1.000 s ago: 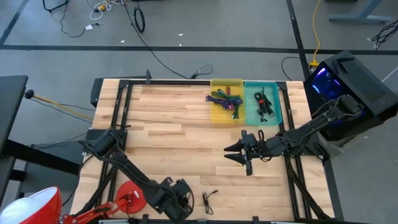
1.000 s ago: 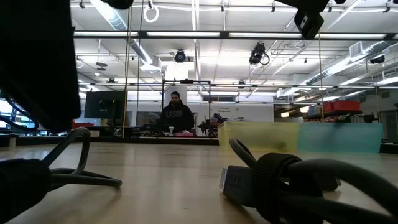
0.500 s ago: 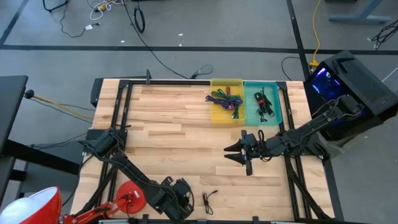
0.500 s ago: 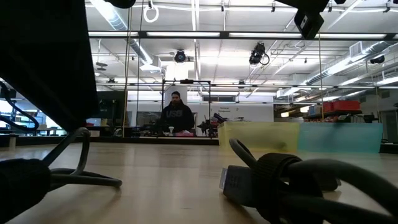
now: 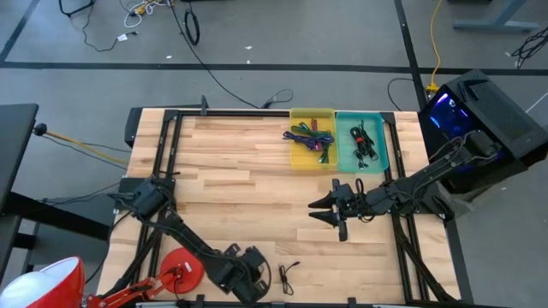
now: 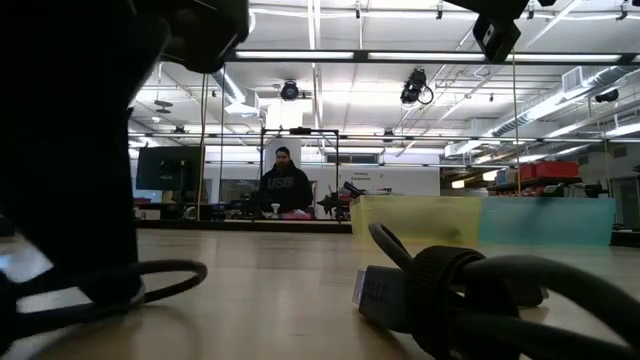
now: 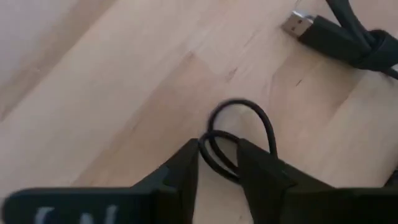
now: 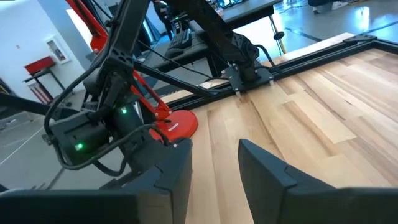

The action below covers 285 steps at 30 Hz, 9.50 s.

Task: Pick & Place USB Port
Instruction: Put the black charger cable into the blue bin

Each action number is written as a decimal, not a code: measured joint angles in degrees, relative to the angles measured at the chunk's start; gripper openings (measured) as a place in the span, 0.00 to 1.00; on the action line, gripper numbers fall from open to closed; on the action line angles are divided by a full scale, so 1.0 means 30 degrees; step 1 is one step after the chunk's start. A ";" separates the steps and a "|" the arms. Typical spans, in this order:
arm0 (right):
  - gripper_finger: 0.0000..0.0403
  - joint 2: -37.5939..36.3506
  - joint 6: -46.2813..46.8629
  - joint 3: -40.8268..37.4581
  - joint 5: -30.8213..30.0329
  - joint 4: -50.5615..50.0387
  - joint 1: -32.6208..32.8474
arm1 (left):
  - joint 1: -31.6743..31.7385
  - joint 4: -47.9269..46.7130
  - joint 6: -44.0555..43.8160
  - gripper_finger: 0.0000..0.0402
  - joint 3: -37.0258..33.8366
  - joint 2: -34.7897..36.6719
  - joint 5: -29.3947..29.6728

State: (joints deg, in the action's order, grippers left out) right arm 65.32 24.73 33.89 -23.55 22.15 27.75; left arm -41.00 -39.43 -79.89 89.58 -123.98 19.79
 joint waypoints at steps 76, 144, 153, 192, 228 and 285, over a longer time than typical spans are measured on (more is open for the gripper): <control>0.33 0.2280 -0.6993 -0.0007 0.4350 0.8177 0.0073 | 0.3750 0.3133 2.5499 0.02 1.3114 0.0357 1.2094; 0.64 -0.0815 -0.4154 0.0000 0.1556 -1.5389 -2.3351 | 0.4644 -1.6399 1.0577 0.14 0.4350 0.4619 1.2891; 0.62 -0.2567 -0.2849 0.0000 1.2125 -1.2254 -2.1251 | 0.3888 -0.8415 2.0737 0.14 0.4357 0.4503 0.8398; 0.59 -0.4947 -0.0962 0.0007 0.8167 -0.8685 -1.2342 | 0.4324 -0.0213 1.1845 0.18 0.4357 -0.0299 -0.6044; 0.59 -0.4940 -0.1054 0.0007 0.8145 -0.8565 -1.1927 | 0.4433 0.0992 1.0488 0.32 0.4379 -0.1980 -0.6649; 0.59 0.0102 -0.0047 -0.0591 1.0713 0.0960 -0.9092 | 0.8527 -0.0069 2.2175 0.00 0.4371 0.5843 0.8381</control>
State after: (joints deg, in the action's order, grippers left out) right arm 65.63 24.59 32.12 8.59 25.03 0.47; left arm -15.42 -39.64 -13.36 102.69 -106.45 44.93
